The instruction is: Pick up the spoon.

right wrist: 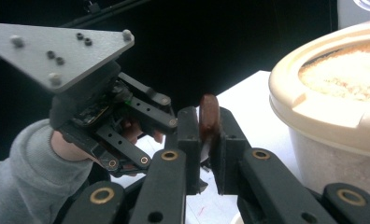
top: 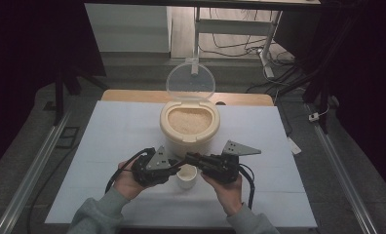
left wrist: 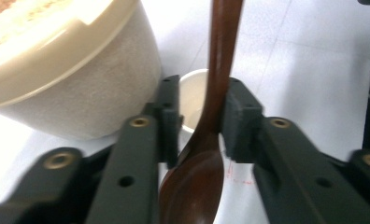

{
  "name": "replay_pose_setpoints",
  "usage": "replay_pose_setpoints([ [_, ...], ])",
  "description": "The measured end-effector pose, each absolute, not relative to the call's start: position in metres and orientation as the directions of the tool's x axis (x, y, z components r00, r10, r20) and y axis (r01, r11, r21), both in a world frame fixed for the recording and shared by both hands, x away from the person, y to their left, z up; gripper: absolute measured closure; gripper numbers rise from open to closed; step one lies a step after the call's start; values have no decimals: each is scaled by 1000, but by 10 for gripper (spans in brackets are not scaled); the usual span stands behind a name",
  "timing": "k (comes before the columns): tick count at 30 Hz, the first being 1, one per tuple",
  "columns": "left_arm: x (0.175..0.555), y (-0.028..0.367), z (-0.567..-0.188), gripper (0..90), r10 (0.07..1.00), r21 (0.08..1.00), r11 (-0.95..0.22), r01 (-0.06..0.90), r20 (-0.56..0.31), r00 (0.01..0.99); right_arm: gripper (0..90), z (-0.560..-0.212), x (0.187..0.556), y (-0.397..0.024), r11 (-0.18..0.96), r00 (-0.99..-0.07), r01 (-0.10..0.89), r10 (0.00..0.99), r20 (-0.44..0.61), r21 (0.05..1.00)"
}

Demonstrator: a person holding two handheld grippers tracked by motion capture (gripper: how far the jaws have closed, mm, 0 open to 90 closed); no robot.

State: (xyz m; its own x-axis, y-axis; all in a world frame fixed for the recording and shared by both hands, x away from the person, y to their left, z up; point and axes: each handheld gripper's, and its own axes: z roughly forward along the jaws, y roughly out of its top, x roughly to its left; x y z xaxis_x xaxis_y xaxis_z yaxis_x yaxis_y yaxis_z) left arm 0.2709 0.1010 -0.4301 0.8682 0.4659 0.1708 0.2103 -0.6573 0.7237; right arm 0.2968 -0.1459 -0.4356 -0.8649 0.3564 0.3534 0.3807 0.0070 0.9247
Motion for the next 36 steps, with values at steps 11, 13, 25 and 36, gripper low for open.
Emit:
replay_pose_setpoints([
  [11,269,120,-431,326,561,802,-531,273,92,823,827,-429,302,-156,-25,-881,349,333,337,937],
  [13,266,126,-432,300,578,815,-507,282,78,812,827,-428,302,-159,-31,-882,344,333,335,938],
  [25,249,174,-458,252,661,817,-445,366,24,750,826,-418,302,-180,-75,-880,316,349,322,946],
  [36,237,233,-489,247,757,818,-330,472,-69,650,826,-408,303,-200,-114,-877,289,368,310,951],
])
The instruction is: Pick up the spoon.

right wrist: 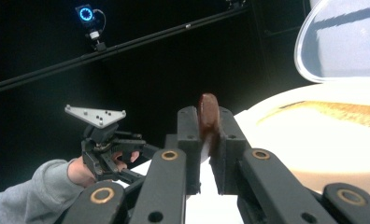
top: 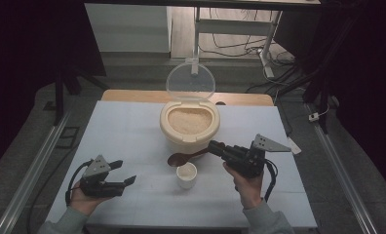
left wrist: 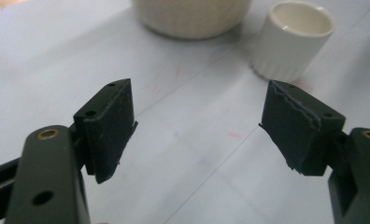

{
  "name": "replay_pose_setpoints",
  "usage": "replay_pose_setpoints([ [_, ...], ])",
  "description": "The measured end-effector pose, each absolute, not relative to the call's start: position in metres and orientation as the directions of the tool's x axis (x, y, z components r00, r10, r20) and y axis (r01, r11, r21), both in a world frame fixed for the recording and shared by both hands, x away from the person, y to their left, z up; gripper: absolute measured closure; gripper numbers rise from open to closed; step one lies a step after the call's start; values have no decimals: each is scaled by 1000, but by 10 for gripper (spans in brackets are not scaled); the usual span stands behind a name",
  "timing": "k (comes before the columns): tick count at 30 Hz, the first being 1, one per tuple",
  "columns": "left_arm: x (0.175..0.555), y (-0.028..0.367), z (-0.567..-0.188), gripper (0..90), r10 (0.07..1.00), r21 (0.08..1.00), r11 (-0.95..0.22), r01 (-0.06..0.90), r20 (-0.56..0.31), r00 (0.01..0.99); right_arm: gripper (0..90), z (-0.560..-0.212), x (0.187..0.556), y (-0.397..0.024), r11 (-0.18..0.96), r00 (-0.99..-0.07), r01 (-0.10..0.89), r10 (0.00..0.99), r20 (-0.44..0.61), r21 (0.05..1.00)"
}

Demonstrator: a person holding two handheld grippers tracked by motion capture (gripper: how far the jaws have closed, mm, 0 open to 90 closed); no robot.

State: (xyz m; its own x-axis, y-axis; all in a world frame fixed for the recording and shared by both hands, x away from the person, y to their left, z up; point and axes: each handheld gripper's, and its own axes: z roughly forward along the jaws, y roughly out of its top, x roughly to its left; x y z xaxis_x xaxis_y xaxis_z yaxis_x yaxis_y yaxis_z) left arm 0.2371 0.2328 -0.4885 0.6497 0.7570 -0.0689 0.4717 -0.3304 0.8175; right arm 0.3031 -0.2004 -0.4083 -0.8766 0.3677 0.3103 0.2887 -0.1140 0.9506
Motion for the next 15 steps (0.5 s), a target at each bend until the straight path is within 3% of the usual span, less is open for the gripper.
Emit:
replay_pose_setpoints([
  [15,239,238,-506,234,760,775,-359,519,-79,645,826,-400,306,-224,-177,-858,259,408,310,949],
])
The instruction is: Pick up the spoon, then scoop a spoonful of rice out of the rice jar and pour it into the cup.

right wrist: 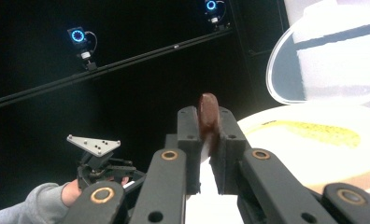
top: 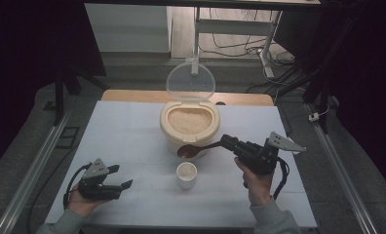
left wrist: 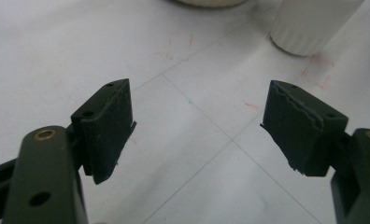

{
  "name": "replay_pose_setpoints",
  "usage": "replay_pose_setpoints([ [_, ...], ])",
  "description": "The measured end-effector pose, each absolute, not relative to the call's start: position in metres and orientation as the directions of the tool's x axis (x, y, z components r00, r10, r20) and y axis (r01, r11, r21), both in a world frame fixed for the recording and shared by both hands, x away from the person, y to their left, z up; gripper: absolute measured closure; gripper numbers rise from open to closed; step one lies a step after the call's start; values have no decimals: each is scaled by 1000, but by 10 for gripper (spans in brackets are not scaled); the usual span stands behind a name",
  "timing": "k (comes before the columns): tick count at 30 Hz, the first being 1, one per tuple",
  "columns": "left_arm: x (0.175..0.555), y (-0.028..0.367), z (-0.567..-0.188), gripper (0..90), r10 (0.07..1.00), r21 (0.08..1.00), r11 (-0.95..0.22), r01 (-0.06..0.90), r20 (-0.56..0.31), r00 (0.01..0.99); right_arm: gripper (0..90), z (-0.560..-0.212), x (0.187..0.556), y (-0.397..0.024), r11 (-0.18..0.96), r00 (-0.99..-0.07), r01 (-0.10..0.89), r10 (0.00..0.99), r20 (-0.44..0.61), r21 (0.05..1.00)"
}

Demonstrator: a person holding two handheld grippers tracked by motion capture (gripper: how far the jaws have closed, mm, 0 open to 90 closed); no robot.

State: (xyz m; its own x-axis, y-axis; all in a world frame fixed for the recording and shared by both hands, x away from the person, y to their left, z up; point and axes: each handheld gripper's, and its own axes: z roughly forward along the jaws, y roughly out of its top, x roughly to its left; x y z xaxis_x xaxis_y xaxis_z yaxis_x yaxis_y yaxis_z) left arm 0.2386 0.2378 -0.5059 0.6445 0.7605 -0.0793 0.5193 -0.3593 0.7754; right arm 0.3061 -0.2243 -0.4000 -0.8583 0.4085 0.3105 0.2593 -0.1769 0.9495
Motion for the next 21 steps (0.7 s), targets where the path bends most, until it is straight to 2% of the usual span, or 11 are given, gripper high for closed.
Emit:
replay_pose_setpoints([
  [11,241,237,-509,225,759,763,-367,532,-86,646,826,-388,308,-231,-227,-854,220,426,300,949],
  [21,243,239,-511,223,761,760,-362,540,-95,642,826,-374,330,-231,-267,-827,206,467,313,942],
])
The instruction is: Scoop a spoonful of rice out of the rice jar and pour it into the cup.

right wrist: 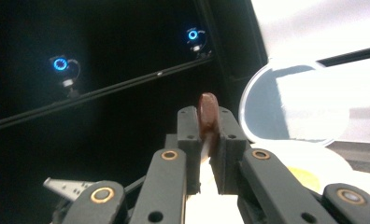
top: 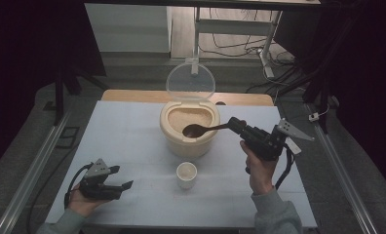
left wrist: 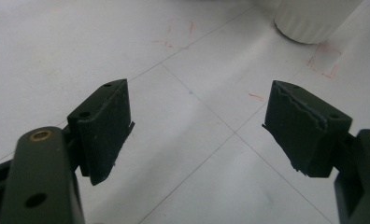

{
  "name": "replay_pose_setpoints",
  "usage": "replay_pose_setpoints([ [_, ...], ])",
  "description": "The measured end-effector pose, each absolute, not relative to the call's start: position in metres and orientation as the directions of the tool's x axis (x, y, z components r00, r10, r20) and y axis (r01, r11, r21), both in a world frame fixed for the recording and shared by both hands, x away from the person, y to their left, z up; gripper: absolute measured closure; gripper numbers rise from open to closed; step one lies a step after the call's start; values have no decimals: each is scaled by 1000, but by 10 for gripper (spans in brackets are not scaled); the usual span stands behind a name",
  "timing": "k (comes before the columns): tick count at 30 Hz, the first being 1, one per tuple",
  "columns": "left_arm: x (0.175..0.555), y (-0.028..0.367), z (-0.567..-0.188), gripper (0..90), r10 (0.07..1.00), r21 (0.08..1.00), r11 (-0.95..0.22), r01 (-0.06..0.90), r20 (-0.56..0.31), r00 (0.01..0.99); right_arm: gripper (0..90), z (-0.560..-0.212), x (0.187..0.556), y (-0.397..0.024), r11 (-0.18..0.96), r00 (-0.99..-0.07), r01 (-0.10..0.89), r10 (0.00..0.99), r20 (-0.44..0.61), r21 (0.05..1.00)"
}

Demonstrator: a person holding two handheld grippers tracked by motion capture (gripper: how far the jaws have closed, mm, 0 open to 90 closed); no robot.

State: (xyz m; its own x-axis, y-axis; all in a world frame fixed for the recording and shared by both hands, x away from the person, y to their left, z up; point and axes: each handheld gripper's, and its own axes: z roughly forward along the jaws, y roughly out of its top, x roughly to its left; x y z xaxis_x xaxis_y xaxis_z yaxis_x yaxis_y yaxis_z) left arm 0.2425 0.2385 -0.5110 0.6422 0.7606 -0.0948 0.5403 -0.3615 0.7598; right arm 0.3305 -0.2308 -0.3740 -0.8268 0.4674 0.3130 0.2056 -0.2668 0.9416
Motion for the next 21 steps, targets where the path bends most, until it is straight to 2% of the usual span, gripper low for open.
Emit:
replay_pose_setpoints([
  [7,244,236,-511,219,753,754,-375,539,-92,652,826,-362,345,-230,-246,-800,177,528,285,953],
  [21,242,238,-513,216,761,751,-370,548,-94,642,826,-346,368,-213,-102,-728,147,662,177,984],
])
